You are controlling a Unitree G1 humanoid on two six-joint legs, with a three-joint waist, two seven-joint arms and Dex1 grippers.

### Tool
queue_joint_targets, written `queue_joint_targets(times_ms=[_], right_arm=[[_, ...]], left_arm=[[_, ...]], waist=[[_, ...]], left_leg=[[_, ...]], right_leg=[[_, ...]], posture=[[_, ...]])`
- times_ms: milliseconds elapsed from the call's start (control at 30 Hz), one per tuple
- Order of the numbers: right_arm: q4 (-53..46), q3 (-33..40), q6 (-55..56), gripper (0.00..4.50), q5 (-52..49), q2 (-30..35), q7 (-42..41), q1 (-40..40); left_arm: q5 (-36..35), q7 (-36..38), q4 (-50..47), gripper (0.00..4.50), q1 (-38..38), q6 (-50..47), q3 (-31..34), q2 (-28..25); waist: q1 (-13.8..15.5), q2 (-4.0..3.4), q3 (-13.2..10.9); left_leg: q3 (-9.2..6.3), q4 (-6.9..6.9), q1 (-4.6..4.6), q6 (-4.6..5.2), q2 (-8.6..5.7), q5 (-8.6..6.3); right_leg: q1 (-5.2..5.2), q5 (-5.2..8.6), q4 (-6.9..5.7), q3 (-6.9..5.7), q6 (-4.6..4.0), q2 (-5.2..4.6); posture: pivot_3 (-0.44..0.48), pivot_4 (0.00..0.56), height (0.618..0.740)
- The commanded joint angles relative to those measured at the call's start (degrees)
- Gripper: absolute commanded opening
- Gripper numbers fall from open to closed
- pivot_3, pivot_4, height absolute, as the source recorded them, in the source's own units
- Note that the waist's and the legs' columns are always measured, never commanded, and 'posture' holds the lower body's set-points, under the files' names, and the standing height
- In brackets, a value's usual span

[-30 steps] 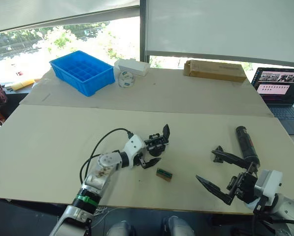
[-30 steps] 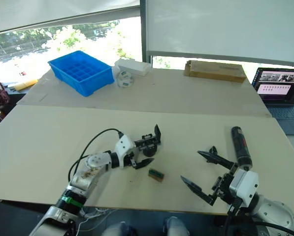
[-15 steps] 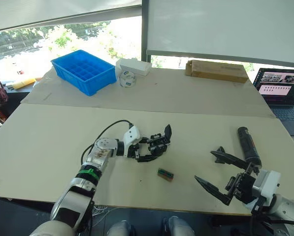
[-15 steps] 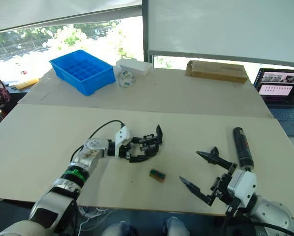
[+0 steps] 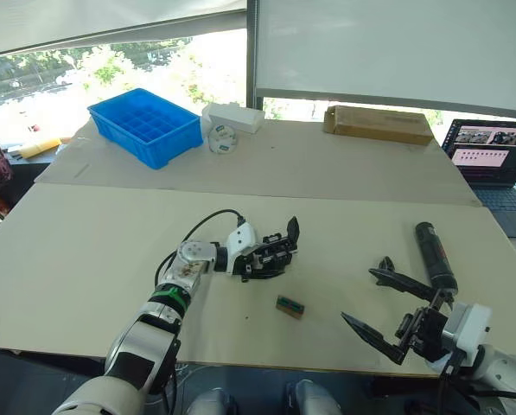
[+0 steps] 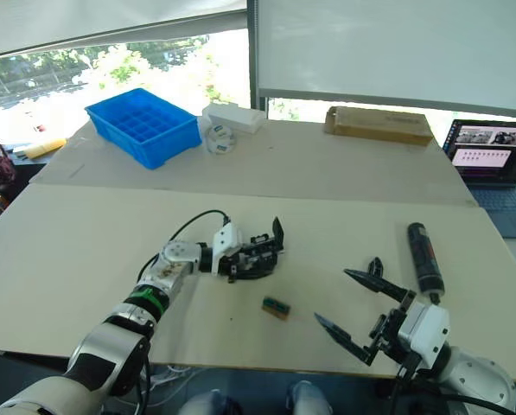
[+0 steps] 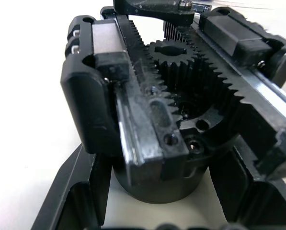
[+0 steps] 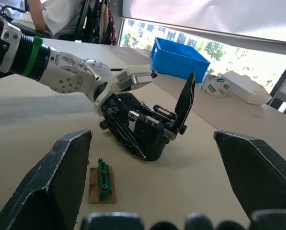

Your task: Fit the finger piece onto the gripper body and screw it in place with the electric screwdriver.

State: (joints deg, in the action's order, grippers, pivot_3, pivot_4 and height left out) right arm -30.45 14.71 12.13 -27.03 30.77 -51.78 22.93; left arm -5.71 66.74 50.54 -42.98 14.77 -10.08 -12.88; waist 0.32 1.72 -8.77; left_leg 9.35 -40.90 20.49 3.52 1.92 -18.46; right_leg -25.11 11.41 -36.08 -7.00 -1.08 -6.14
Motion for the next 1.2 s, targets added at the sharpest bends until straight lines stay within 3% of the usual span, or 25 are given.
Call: queue_joint_targets(times_ms=[33, 200, 267, 600, 700, 833, 867, 1067, 1200], right_arm=[[-0.9, 1.1, 1.9, 4.50, -0.5, 0.3, 0.0, -0.9], [-0.2, 0.5, 2.7, 4.50, -0.5, 2.0, -2.8, -1.7], [0.2, 0.2, 2.7, 4.50, -0.7, 2.4, -3.6, -2.2], [2.3, 0.6, 1.4, 4.50, -2.5, 3.7, -5.6, -5.3], [2.4, 0.5, 1.1, 4.50, -2.6, 3.9, -5.5, -5.6], [1.9, 0.4, 0.8, 4.50, -2.5, 3.9, -5.2, -5.5], [1.8, 0.3, 0.7, 4.50, -2.5, 3.9, -5.1, -5.5], [1.0, 0.4, 0.4, 4.50, -2.2, 3.7, -4.3, -4.9], [0.6, 0.6, 0.5, 4.50, -2.1, 3.7, -3.7, -4.4]], left_arm=[[-2.6, -7.9, -13.0, 2.34, 4.2, -7.9, 3.8, -0.1], [-1.9, -24.9, -38.5, 2.34, 13.9, -26.5, 5.4, 3.0], [-0.6, -28.9, -44.1, 2.34, 16.6, -30.5, 4.6, 3.8], [1.5, -34.8, -51.3, 2.34, 23.9, -34.7, -0.7, 4.6], [1.3, -34.5, -50.4, 2.34, 24.4, -34.2, -1.3, 3.8], [-0.2, -32.4, -50.9, 4.25, 24.5, -34.8, -1.3, 2.1], [-0.6, -31.6, -51.0, 4.45, 24.4, -34.9, -1.0, 1.4], [-3.0, -22.9, -45.7, 4.45, 21.7, -29.9, 1.5, -5.9], [-3.3, -13.5, -34.8, 4.45, 15.4, -24.1, 1.2, -10.7]], waist=[[-0.2, 0.00, 0.0], [0.2, -0.02, 0.0], [0.5, -0.02, 0.0], [1.2, -0.02, 0.0], [1.2, -0.02, 0.0], [1.2, -0.02, 0.0], [1.2, -0.02, 0.0], [1.0, -0.04, 0.0], [1.0, -0.05, 0.0]], left_leg=[[-0.01, 0.00, 0.00, 0.00, 0.01, 0.00], [-0.05, -0.01, 0.06, 0.00, 0.02, 0.00], [-0.06, -0.02, 0.09, 0.02, 0.00, -0.01], [-0.08, -0.05, 0.12, 0.02, -0.02, -0.01], [-0.08, -0.04, 0.09, 0.02, -0.01, -0.01], [-0.07, -0.03, 0.09, 0.01, -0.01, -0.01], [-0.07, -0.03, 0.09, 0.01, -0.01, -0.01], [-0.06, -0.02, 0.03, -0.02, 0.01, 0.00], [-0.05, -0.03, 0.03, -0.03, 0.01, 0.01]], right_leg=[[-0.01, 0.00, 0.00, 0.01, 0.00, -0.01], [-0.03, 0.00, 0.00, 0.02, 0.01, -0.05], [-0.03, -0.01, 0.01, 0.02, 0.04, -0.05], [-0.01, -0.02, 0.04, -0.06, 0.06, -0.06], [0.00, -0.02, 0.04, -0.04, 0.06, -0.07], [0.00, -0.02, 0.04, -0.05, 0.05, -0.07], [0.00, -0.02, 0.04, -0.05, 0.05, -0.08], [0.00, 0.00, 0.00, -0.04, 0.03, -0.15], [0.00, 0.00, -0.02, -0.08, 0.02, -0.07]], posture=[[0.000, 0.150, 0.740], [0.000, 0.150, 0.740], [0.000, 0.150, 0.740], [0.000, 0.150, 0.740], [0.000, 0.150, 0.740], [0.000, 0.150, 0.740], [0.000, 0.150, 0.740], [0.000, 0.150, 0.740], [0.000, 0.150, 0.740]])
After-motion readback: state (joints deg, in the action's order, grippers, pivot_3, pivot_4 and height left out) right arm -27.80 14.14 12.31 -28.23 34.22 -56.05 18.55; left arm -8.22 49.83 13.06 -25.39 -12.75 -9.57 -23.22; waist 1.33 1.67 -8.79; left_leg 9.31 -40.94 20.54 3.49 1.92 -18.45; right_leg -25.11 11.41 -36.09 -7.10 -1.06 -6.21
